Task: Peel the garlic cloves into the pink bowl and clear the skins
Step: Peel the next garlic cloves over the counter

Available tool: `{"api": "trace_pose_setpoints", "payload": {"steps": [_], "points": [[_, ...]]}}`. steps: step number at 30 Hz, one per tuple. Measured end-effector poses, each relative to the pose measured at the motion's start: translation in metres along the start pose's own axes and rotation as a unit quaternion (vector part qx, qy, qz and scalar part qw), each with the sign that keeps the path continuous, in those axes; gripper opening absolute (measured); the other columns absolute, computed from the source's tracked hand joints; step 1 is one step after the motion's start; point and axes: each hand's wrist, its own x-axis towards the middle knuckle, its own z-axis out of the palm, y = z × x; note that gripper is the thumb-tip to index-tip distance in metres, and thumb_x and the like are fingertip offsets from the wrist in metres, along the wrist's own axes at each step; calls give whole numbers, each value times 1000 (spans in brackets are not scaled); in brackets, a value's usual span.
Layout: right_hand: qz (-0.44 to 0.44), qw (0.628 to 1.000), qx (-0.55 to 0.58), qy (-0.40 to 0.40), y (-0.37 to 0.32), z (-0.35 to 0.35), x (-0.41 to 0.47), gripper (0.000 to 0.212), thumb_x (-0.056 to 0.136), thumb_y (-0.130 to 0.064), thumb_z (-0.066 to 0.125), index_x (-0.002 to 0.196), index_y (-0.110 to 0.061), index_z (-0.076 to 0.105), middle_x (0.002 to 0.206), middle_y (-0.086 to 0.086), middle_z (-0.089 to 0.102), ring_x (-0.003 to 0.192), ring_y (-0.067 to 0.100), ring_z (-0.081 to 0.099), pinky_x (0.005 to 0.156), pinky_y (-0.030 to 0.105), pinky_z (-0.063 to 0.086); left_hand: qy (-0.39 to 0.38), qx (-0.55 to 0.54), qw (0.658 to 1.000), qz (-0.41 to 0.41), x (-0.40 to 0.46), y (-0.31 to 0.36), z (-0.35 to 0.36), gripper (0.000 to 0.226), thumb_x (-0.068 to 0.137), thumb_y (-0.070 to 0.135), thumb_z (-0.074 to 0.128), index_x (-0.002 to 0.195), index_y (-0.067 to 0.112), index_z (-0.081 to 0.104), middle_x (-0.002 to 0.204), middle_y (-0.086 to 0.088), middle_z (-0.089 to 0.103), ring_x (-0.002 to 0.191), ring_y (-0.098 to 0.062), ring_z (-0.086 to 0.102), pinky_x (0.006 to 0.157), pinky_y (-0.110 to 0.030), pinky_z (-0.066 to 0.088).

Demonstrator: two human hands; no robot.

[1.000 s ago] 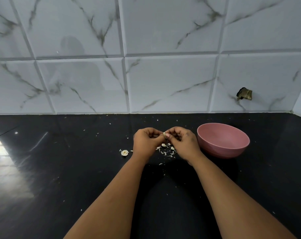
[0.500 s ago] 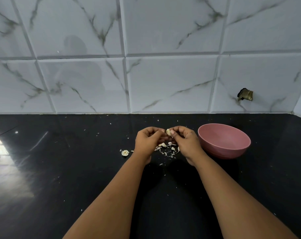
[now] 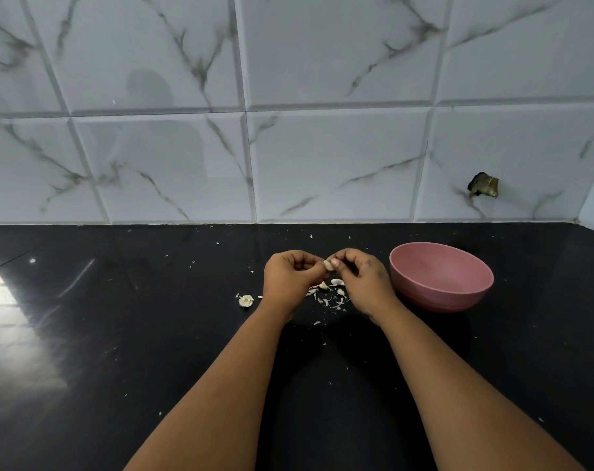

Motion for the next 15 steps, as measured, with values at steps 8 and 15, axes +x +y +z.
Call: {"api": "trace_pose_setpoints", "payload": {"steps": [8,15], "points": [[-7,1000,16,1,0,2,-1,13,91,-14,65,87,-24,73,82,-7,72,80,8,67,74,21,54,41,18,999,12,0,-3,3,5,79,7,77,77,7,73,68,-10,73,67,-21,71,68,-33,60],[69,978,198,22,-6,8,-3,14,92,-7,64,90,-19,72,80,2,74,64,4,64,60,18,51,51,-138,988,-55,2,0,8,7,86,-2,67,82,1,72,78,-13,73,70,-16,71,67,-22,57]]}}
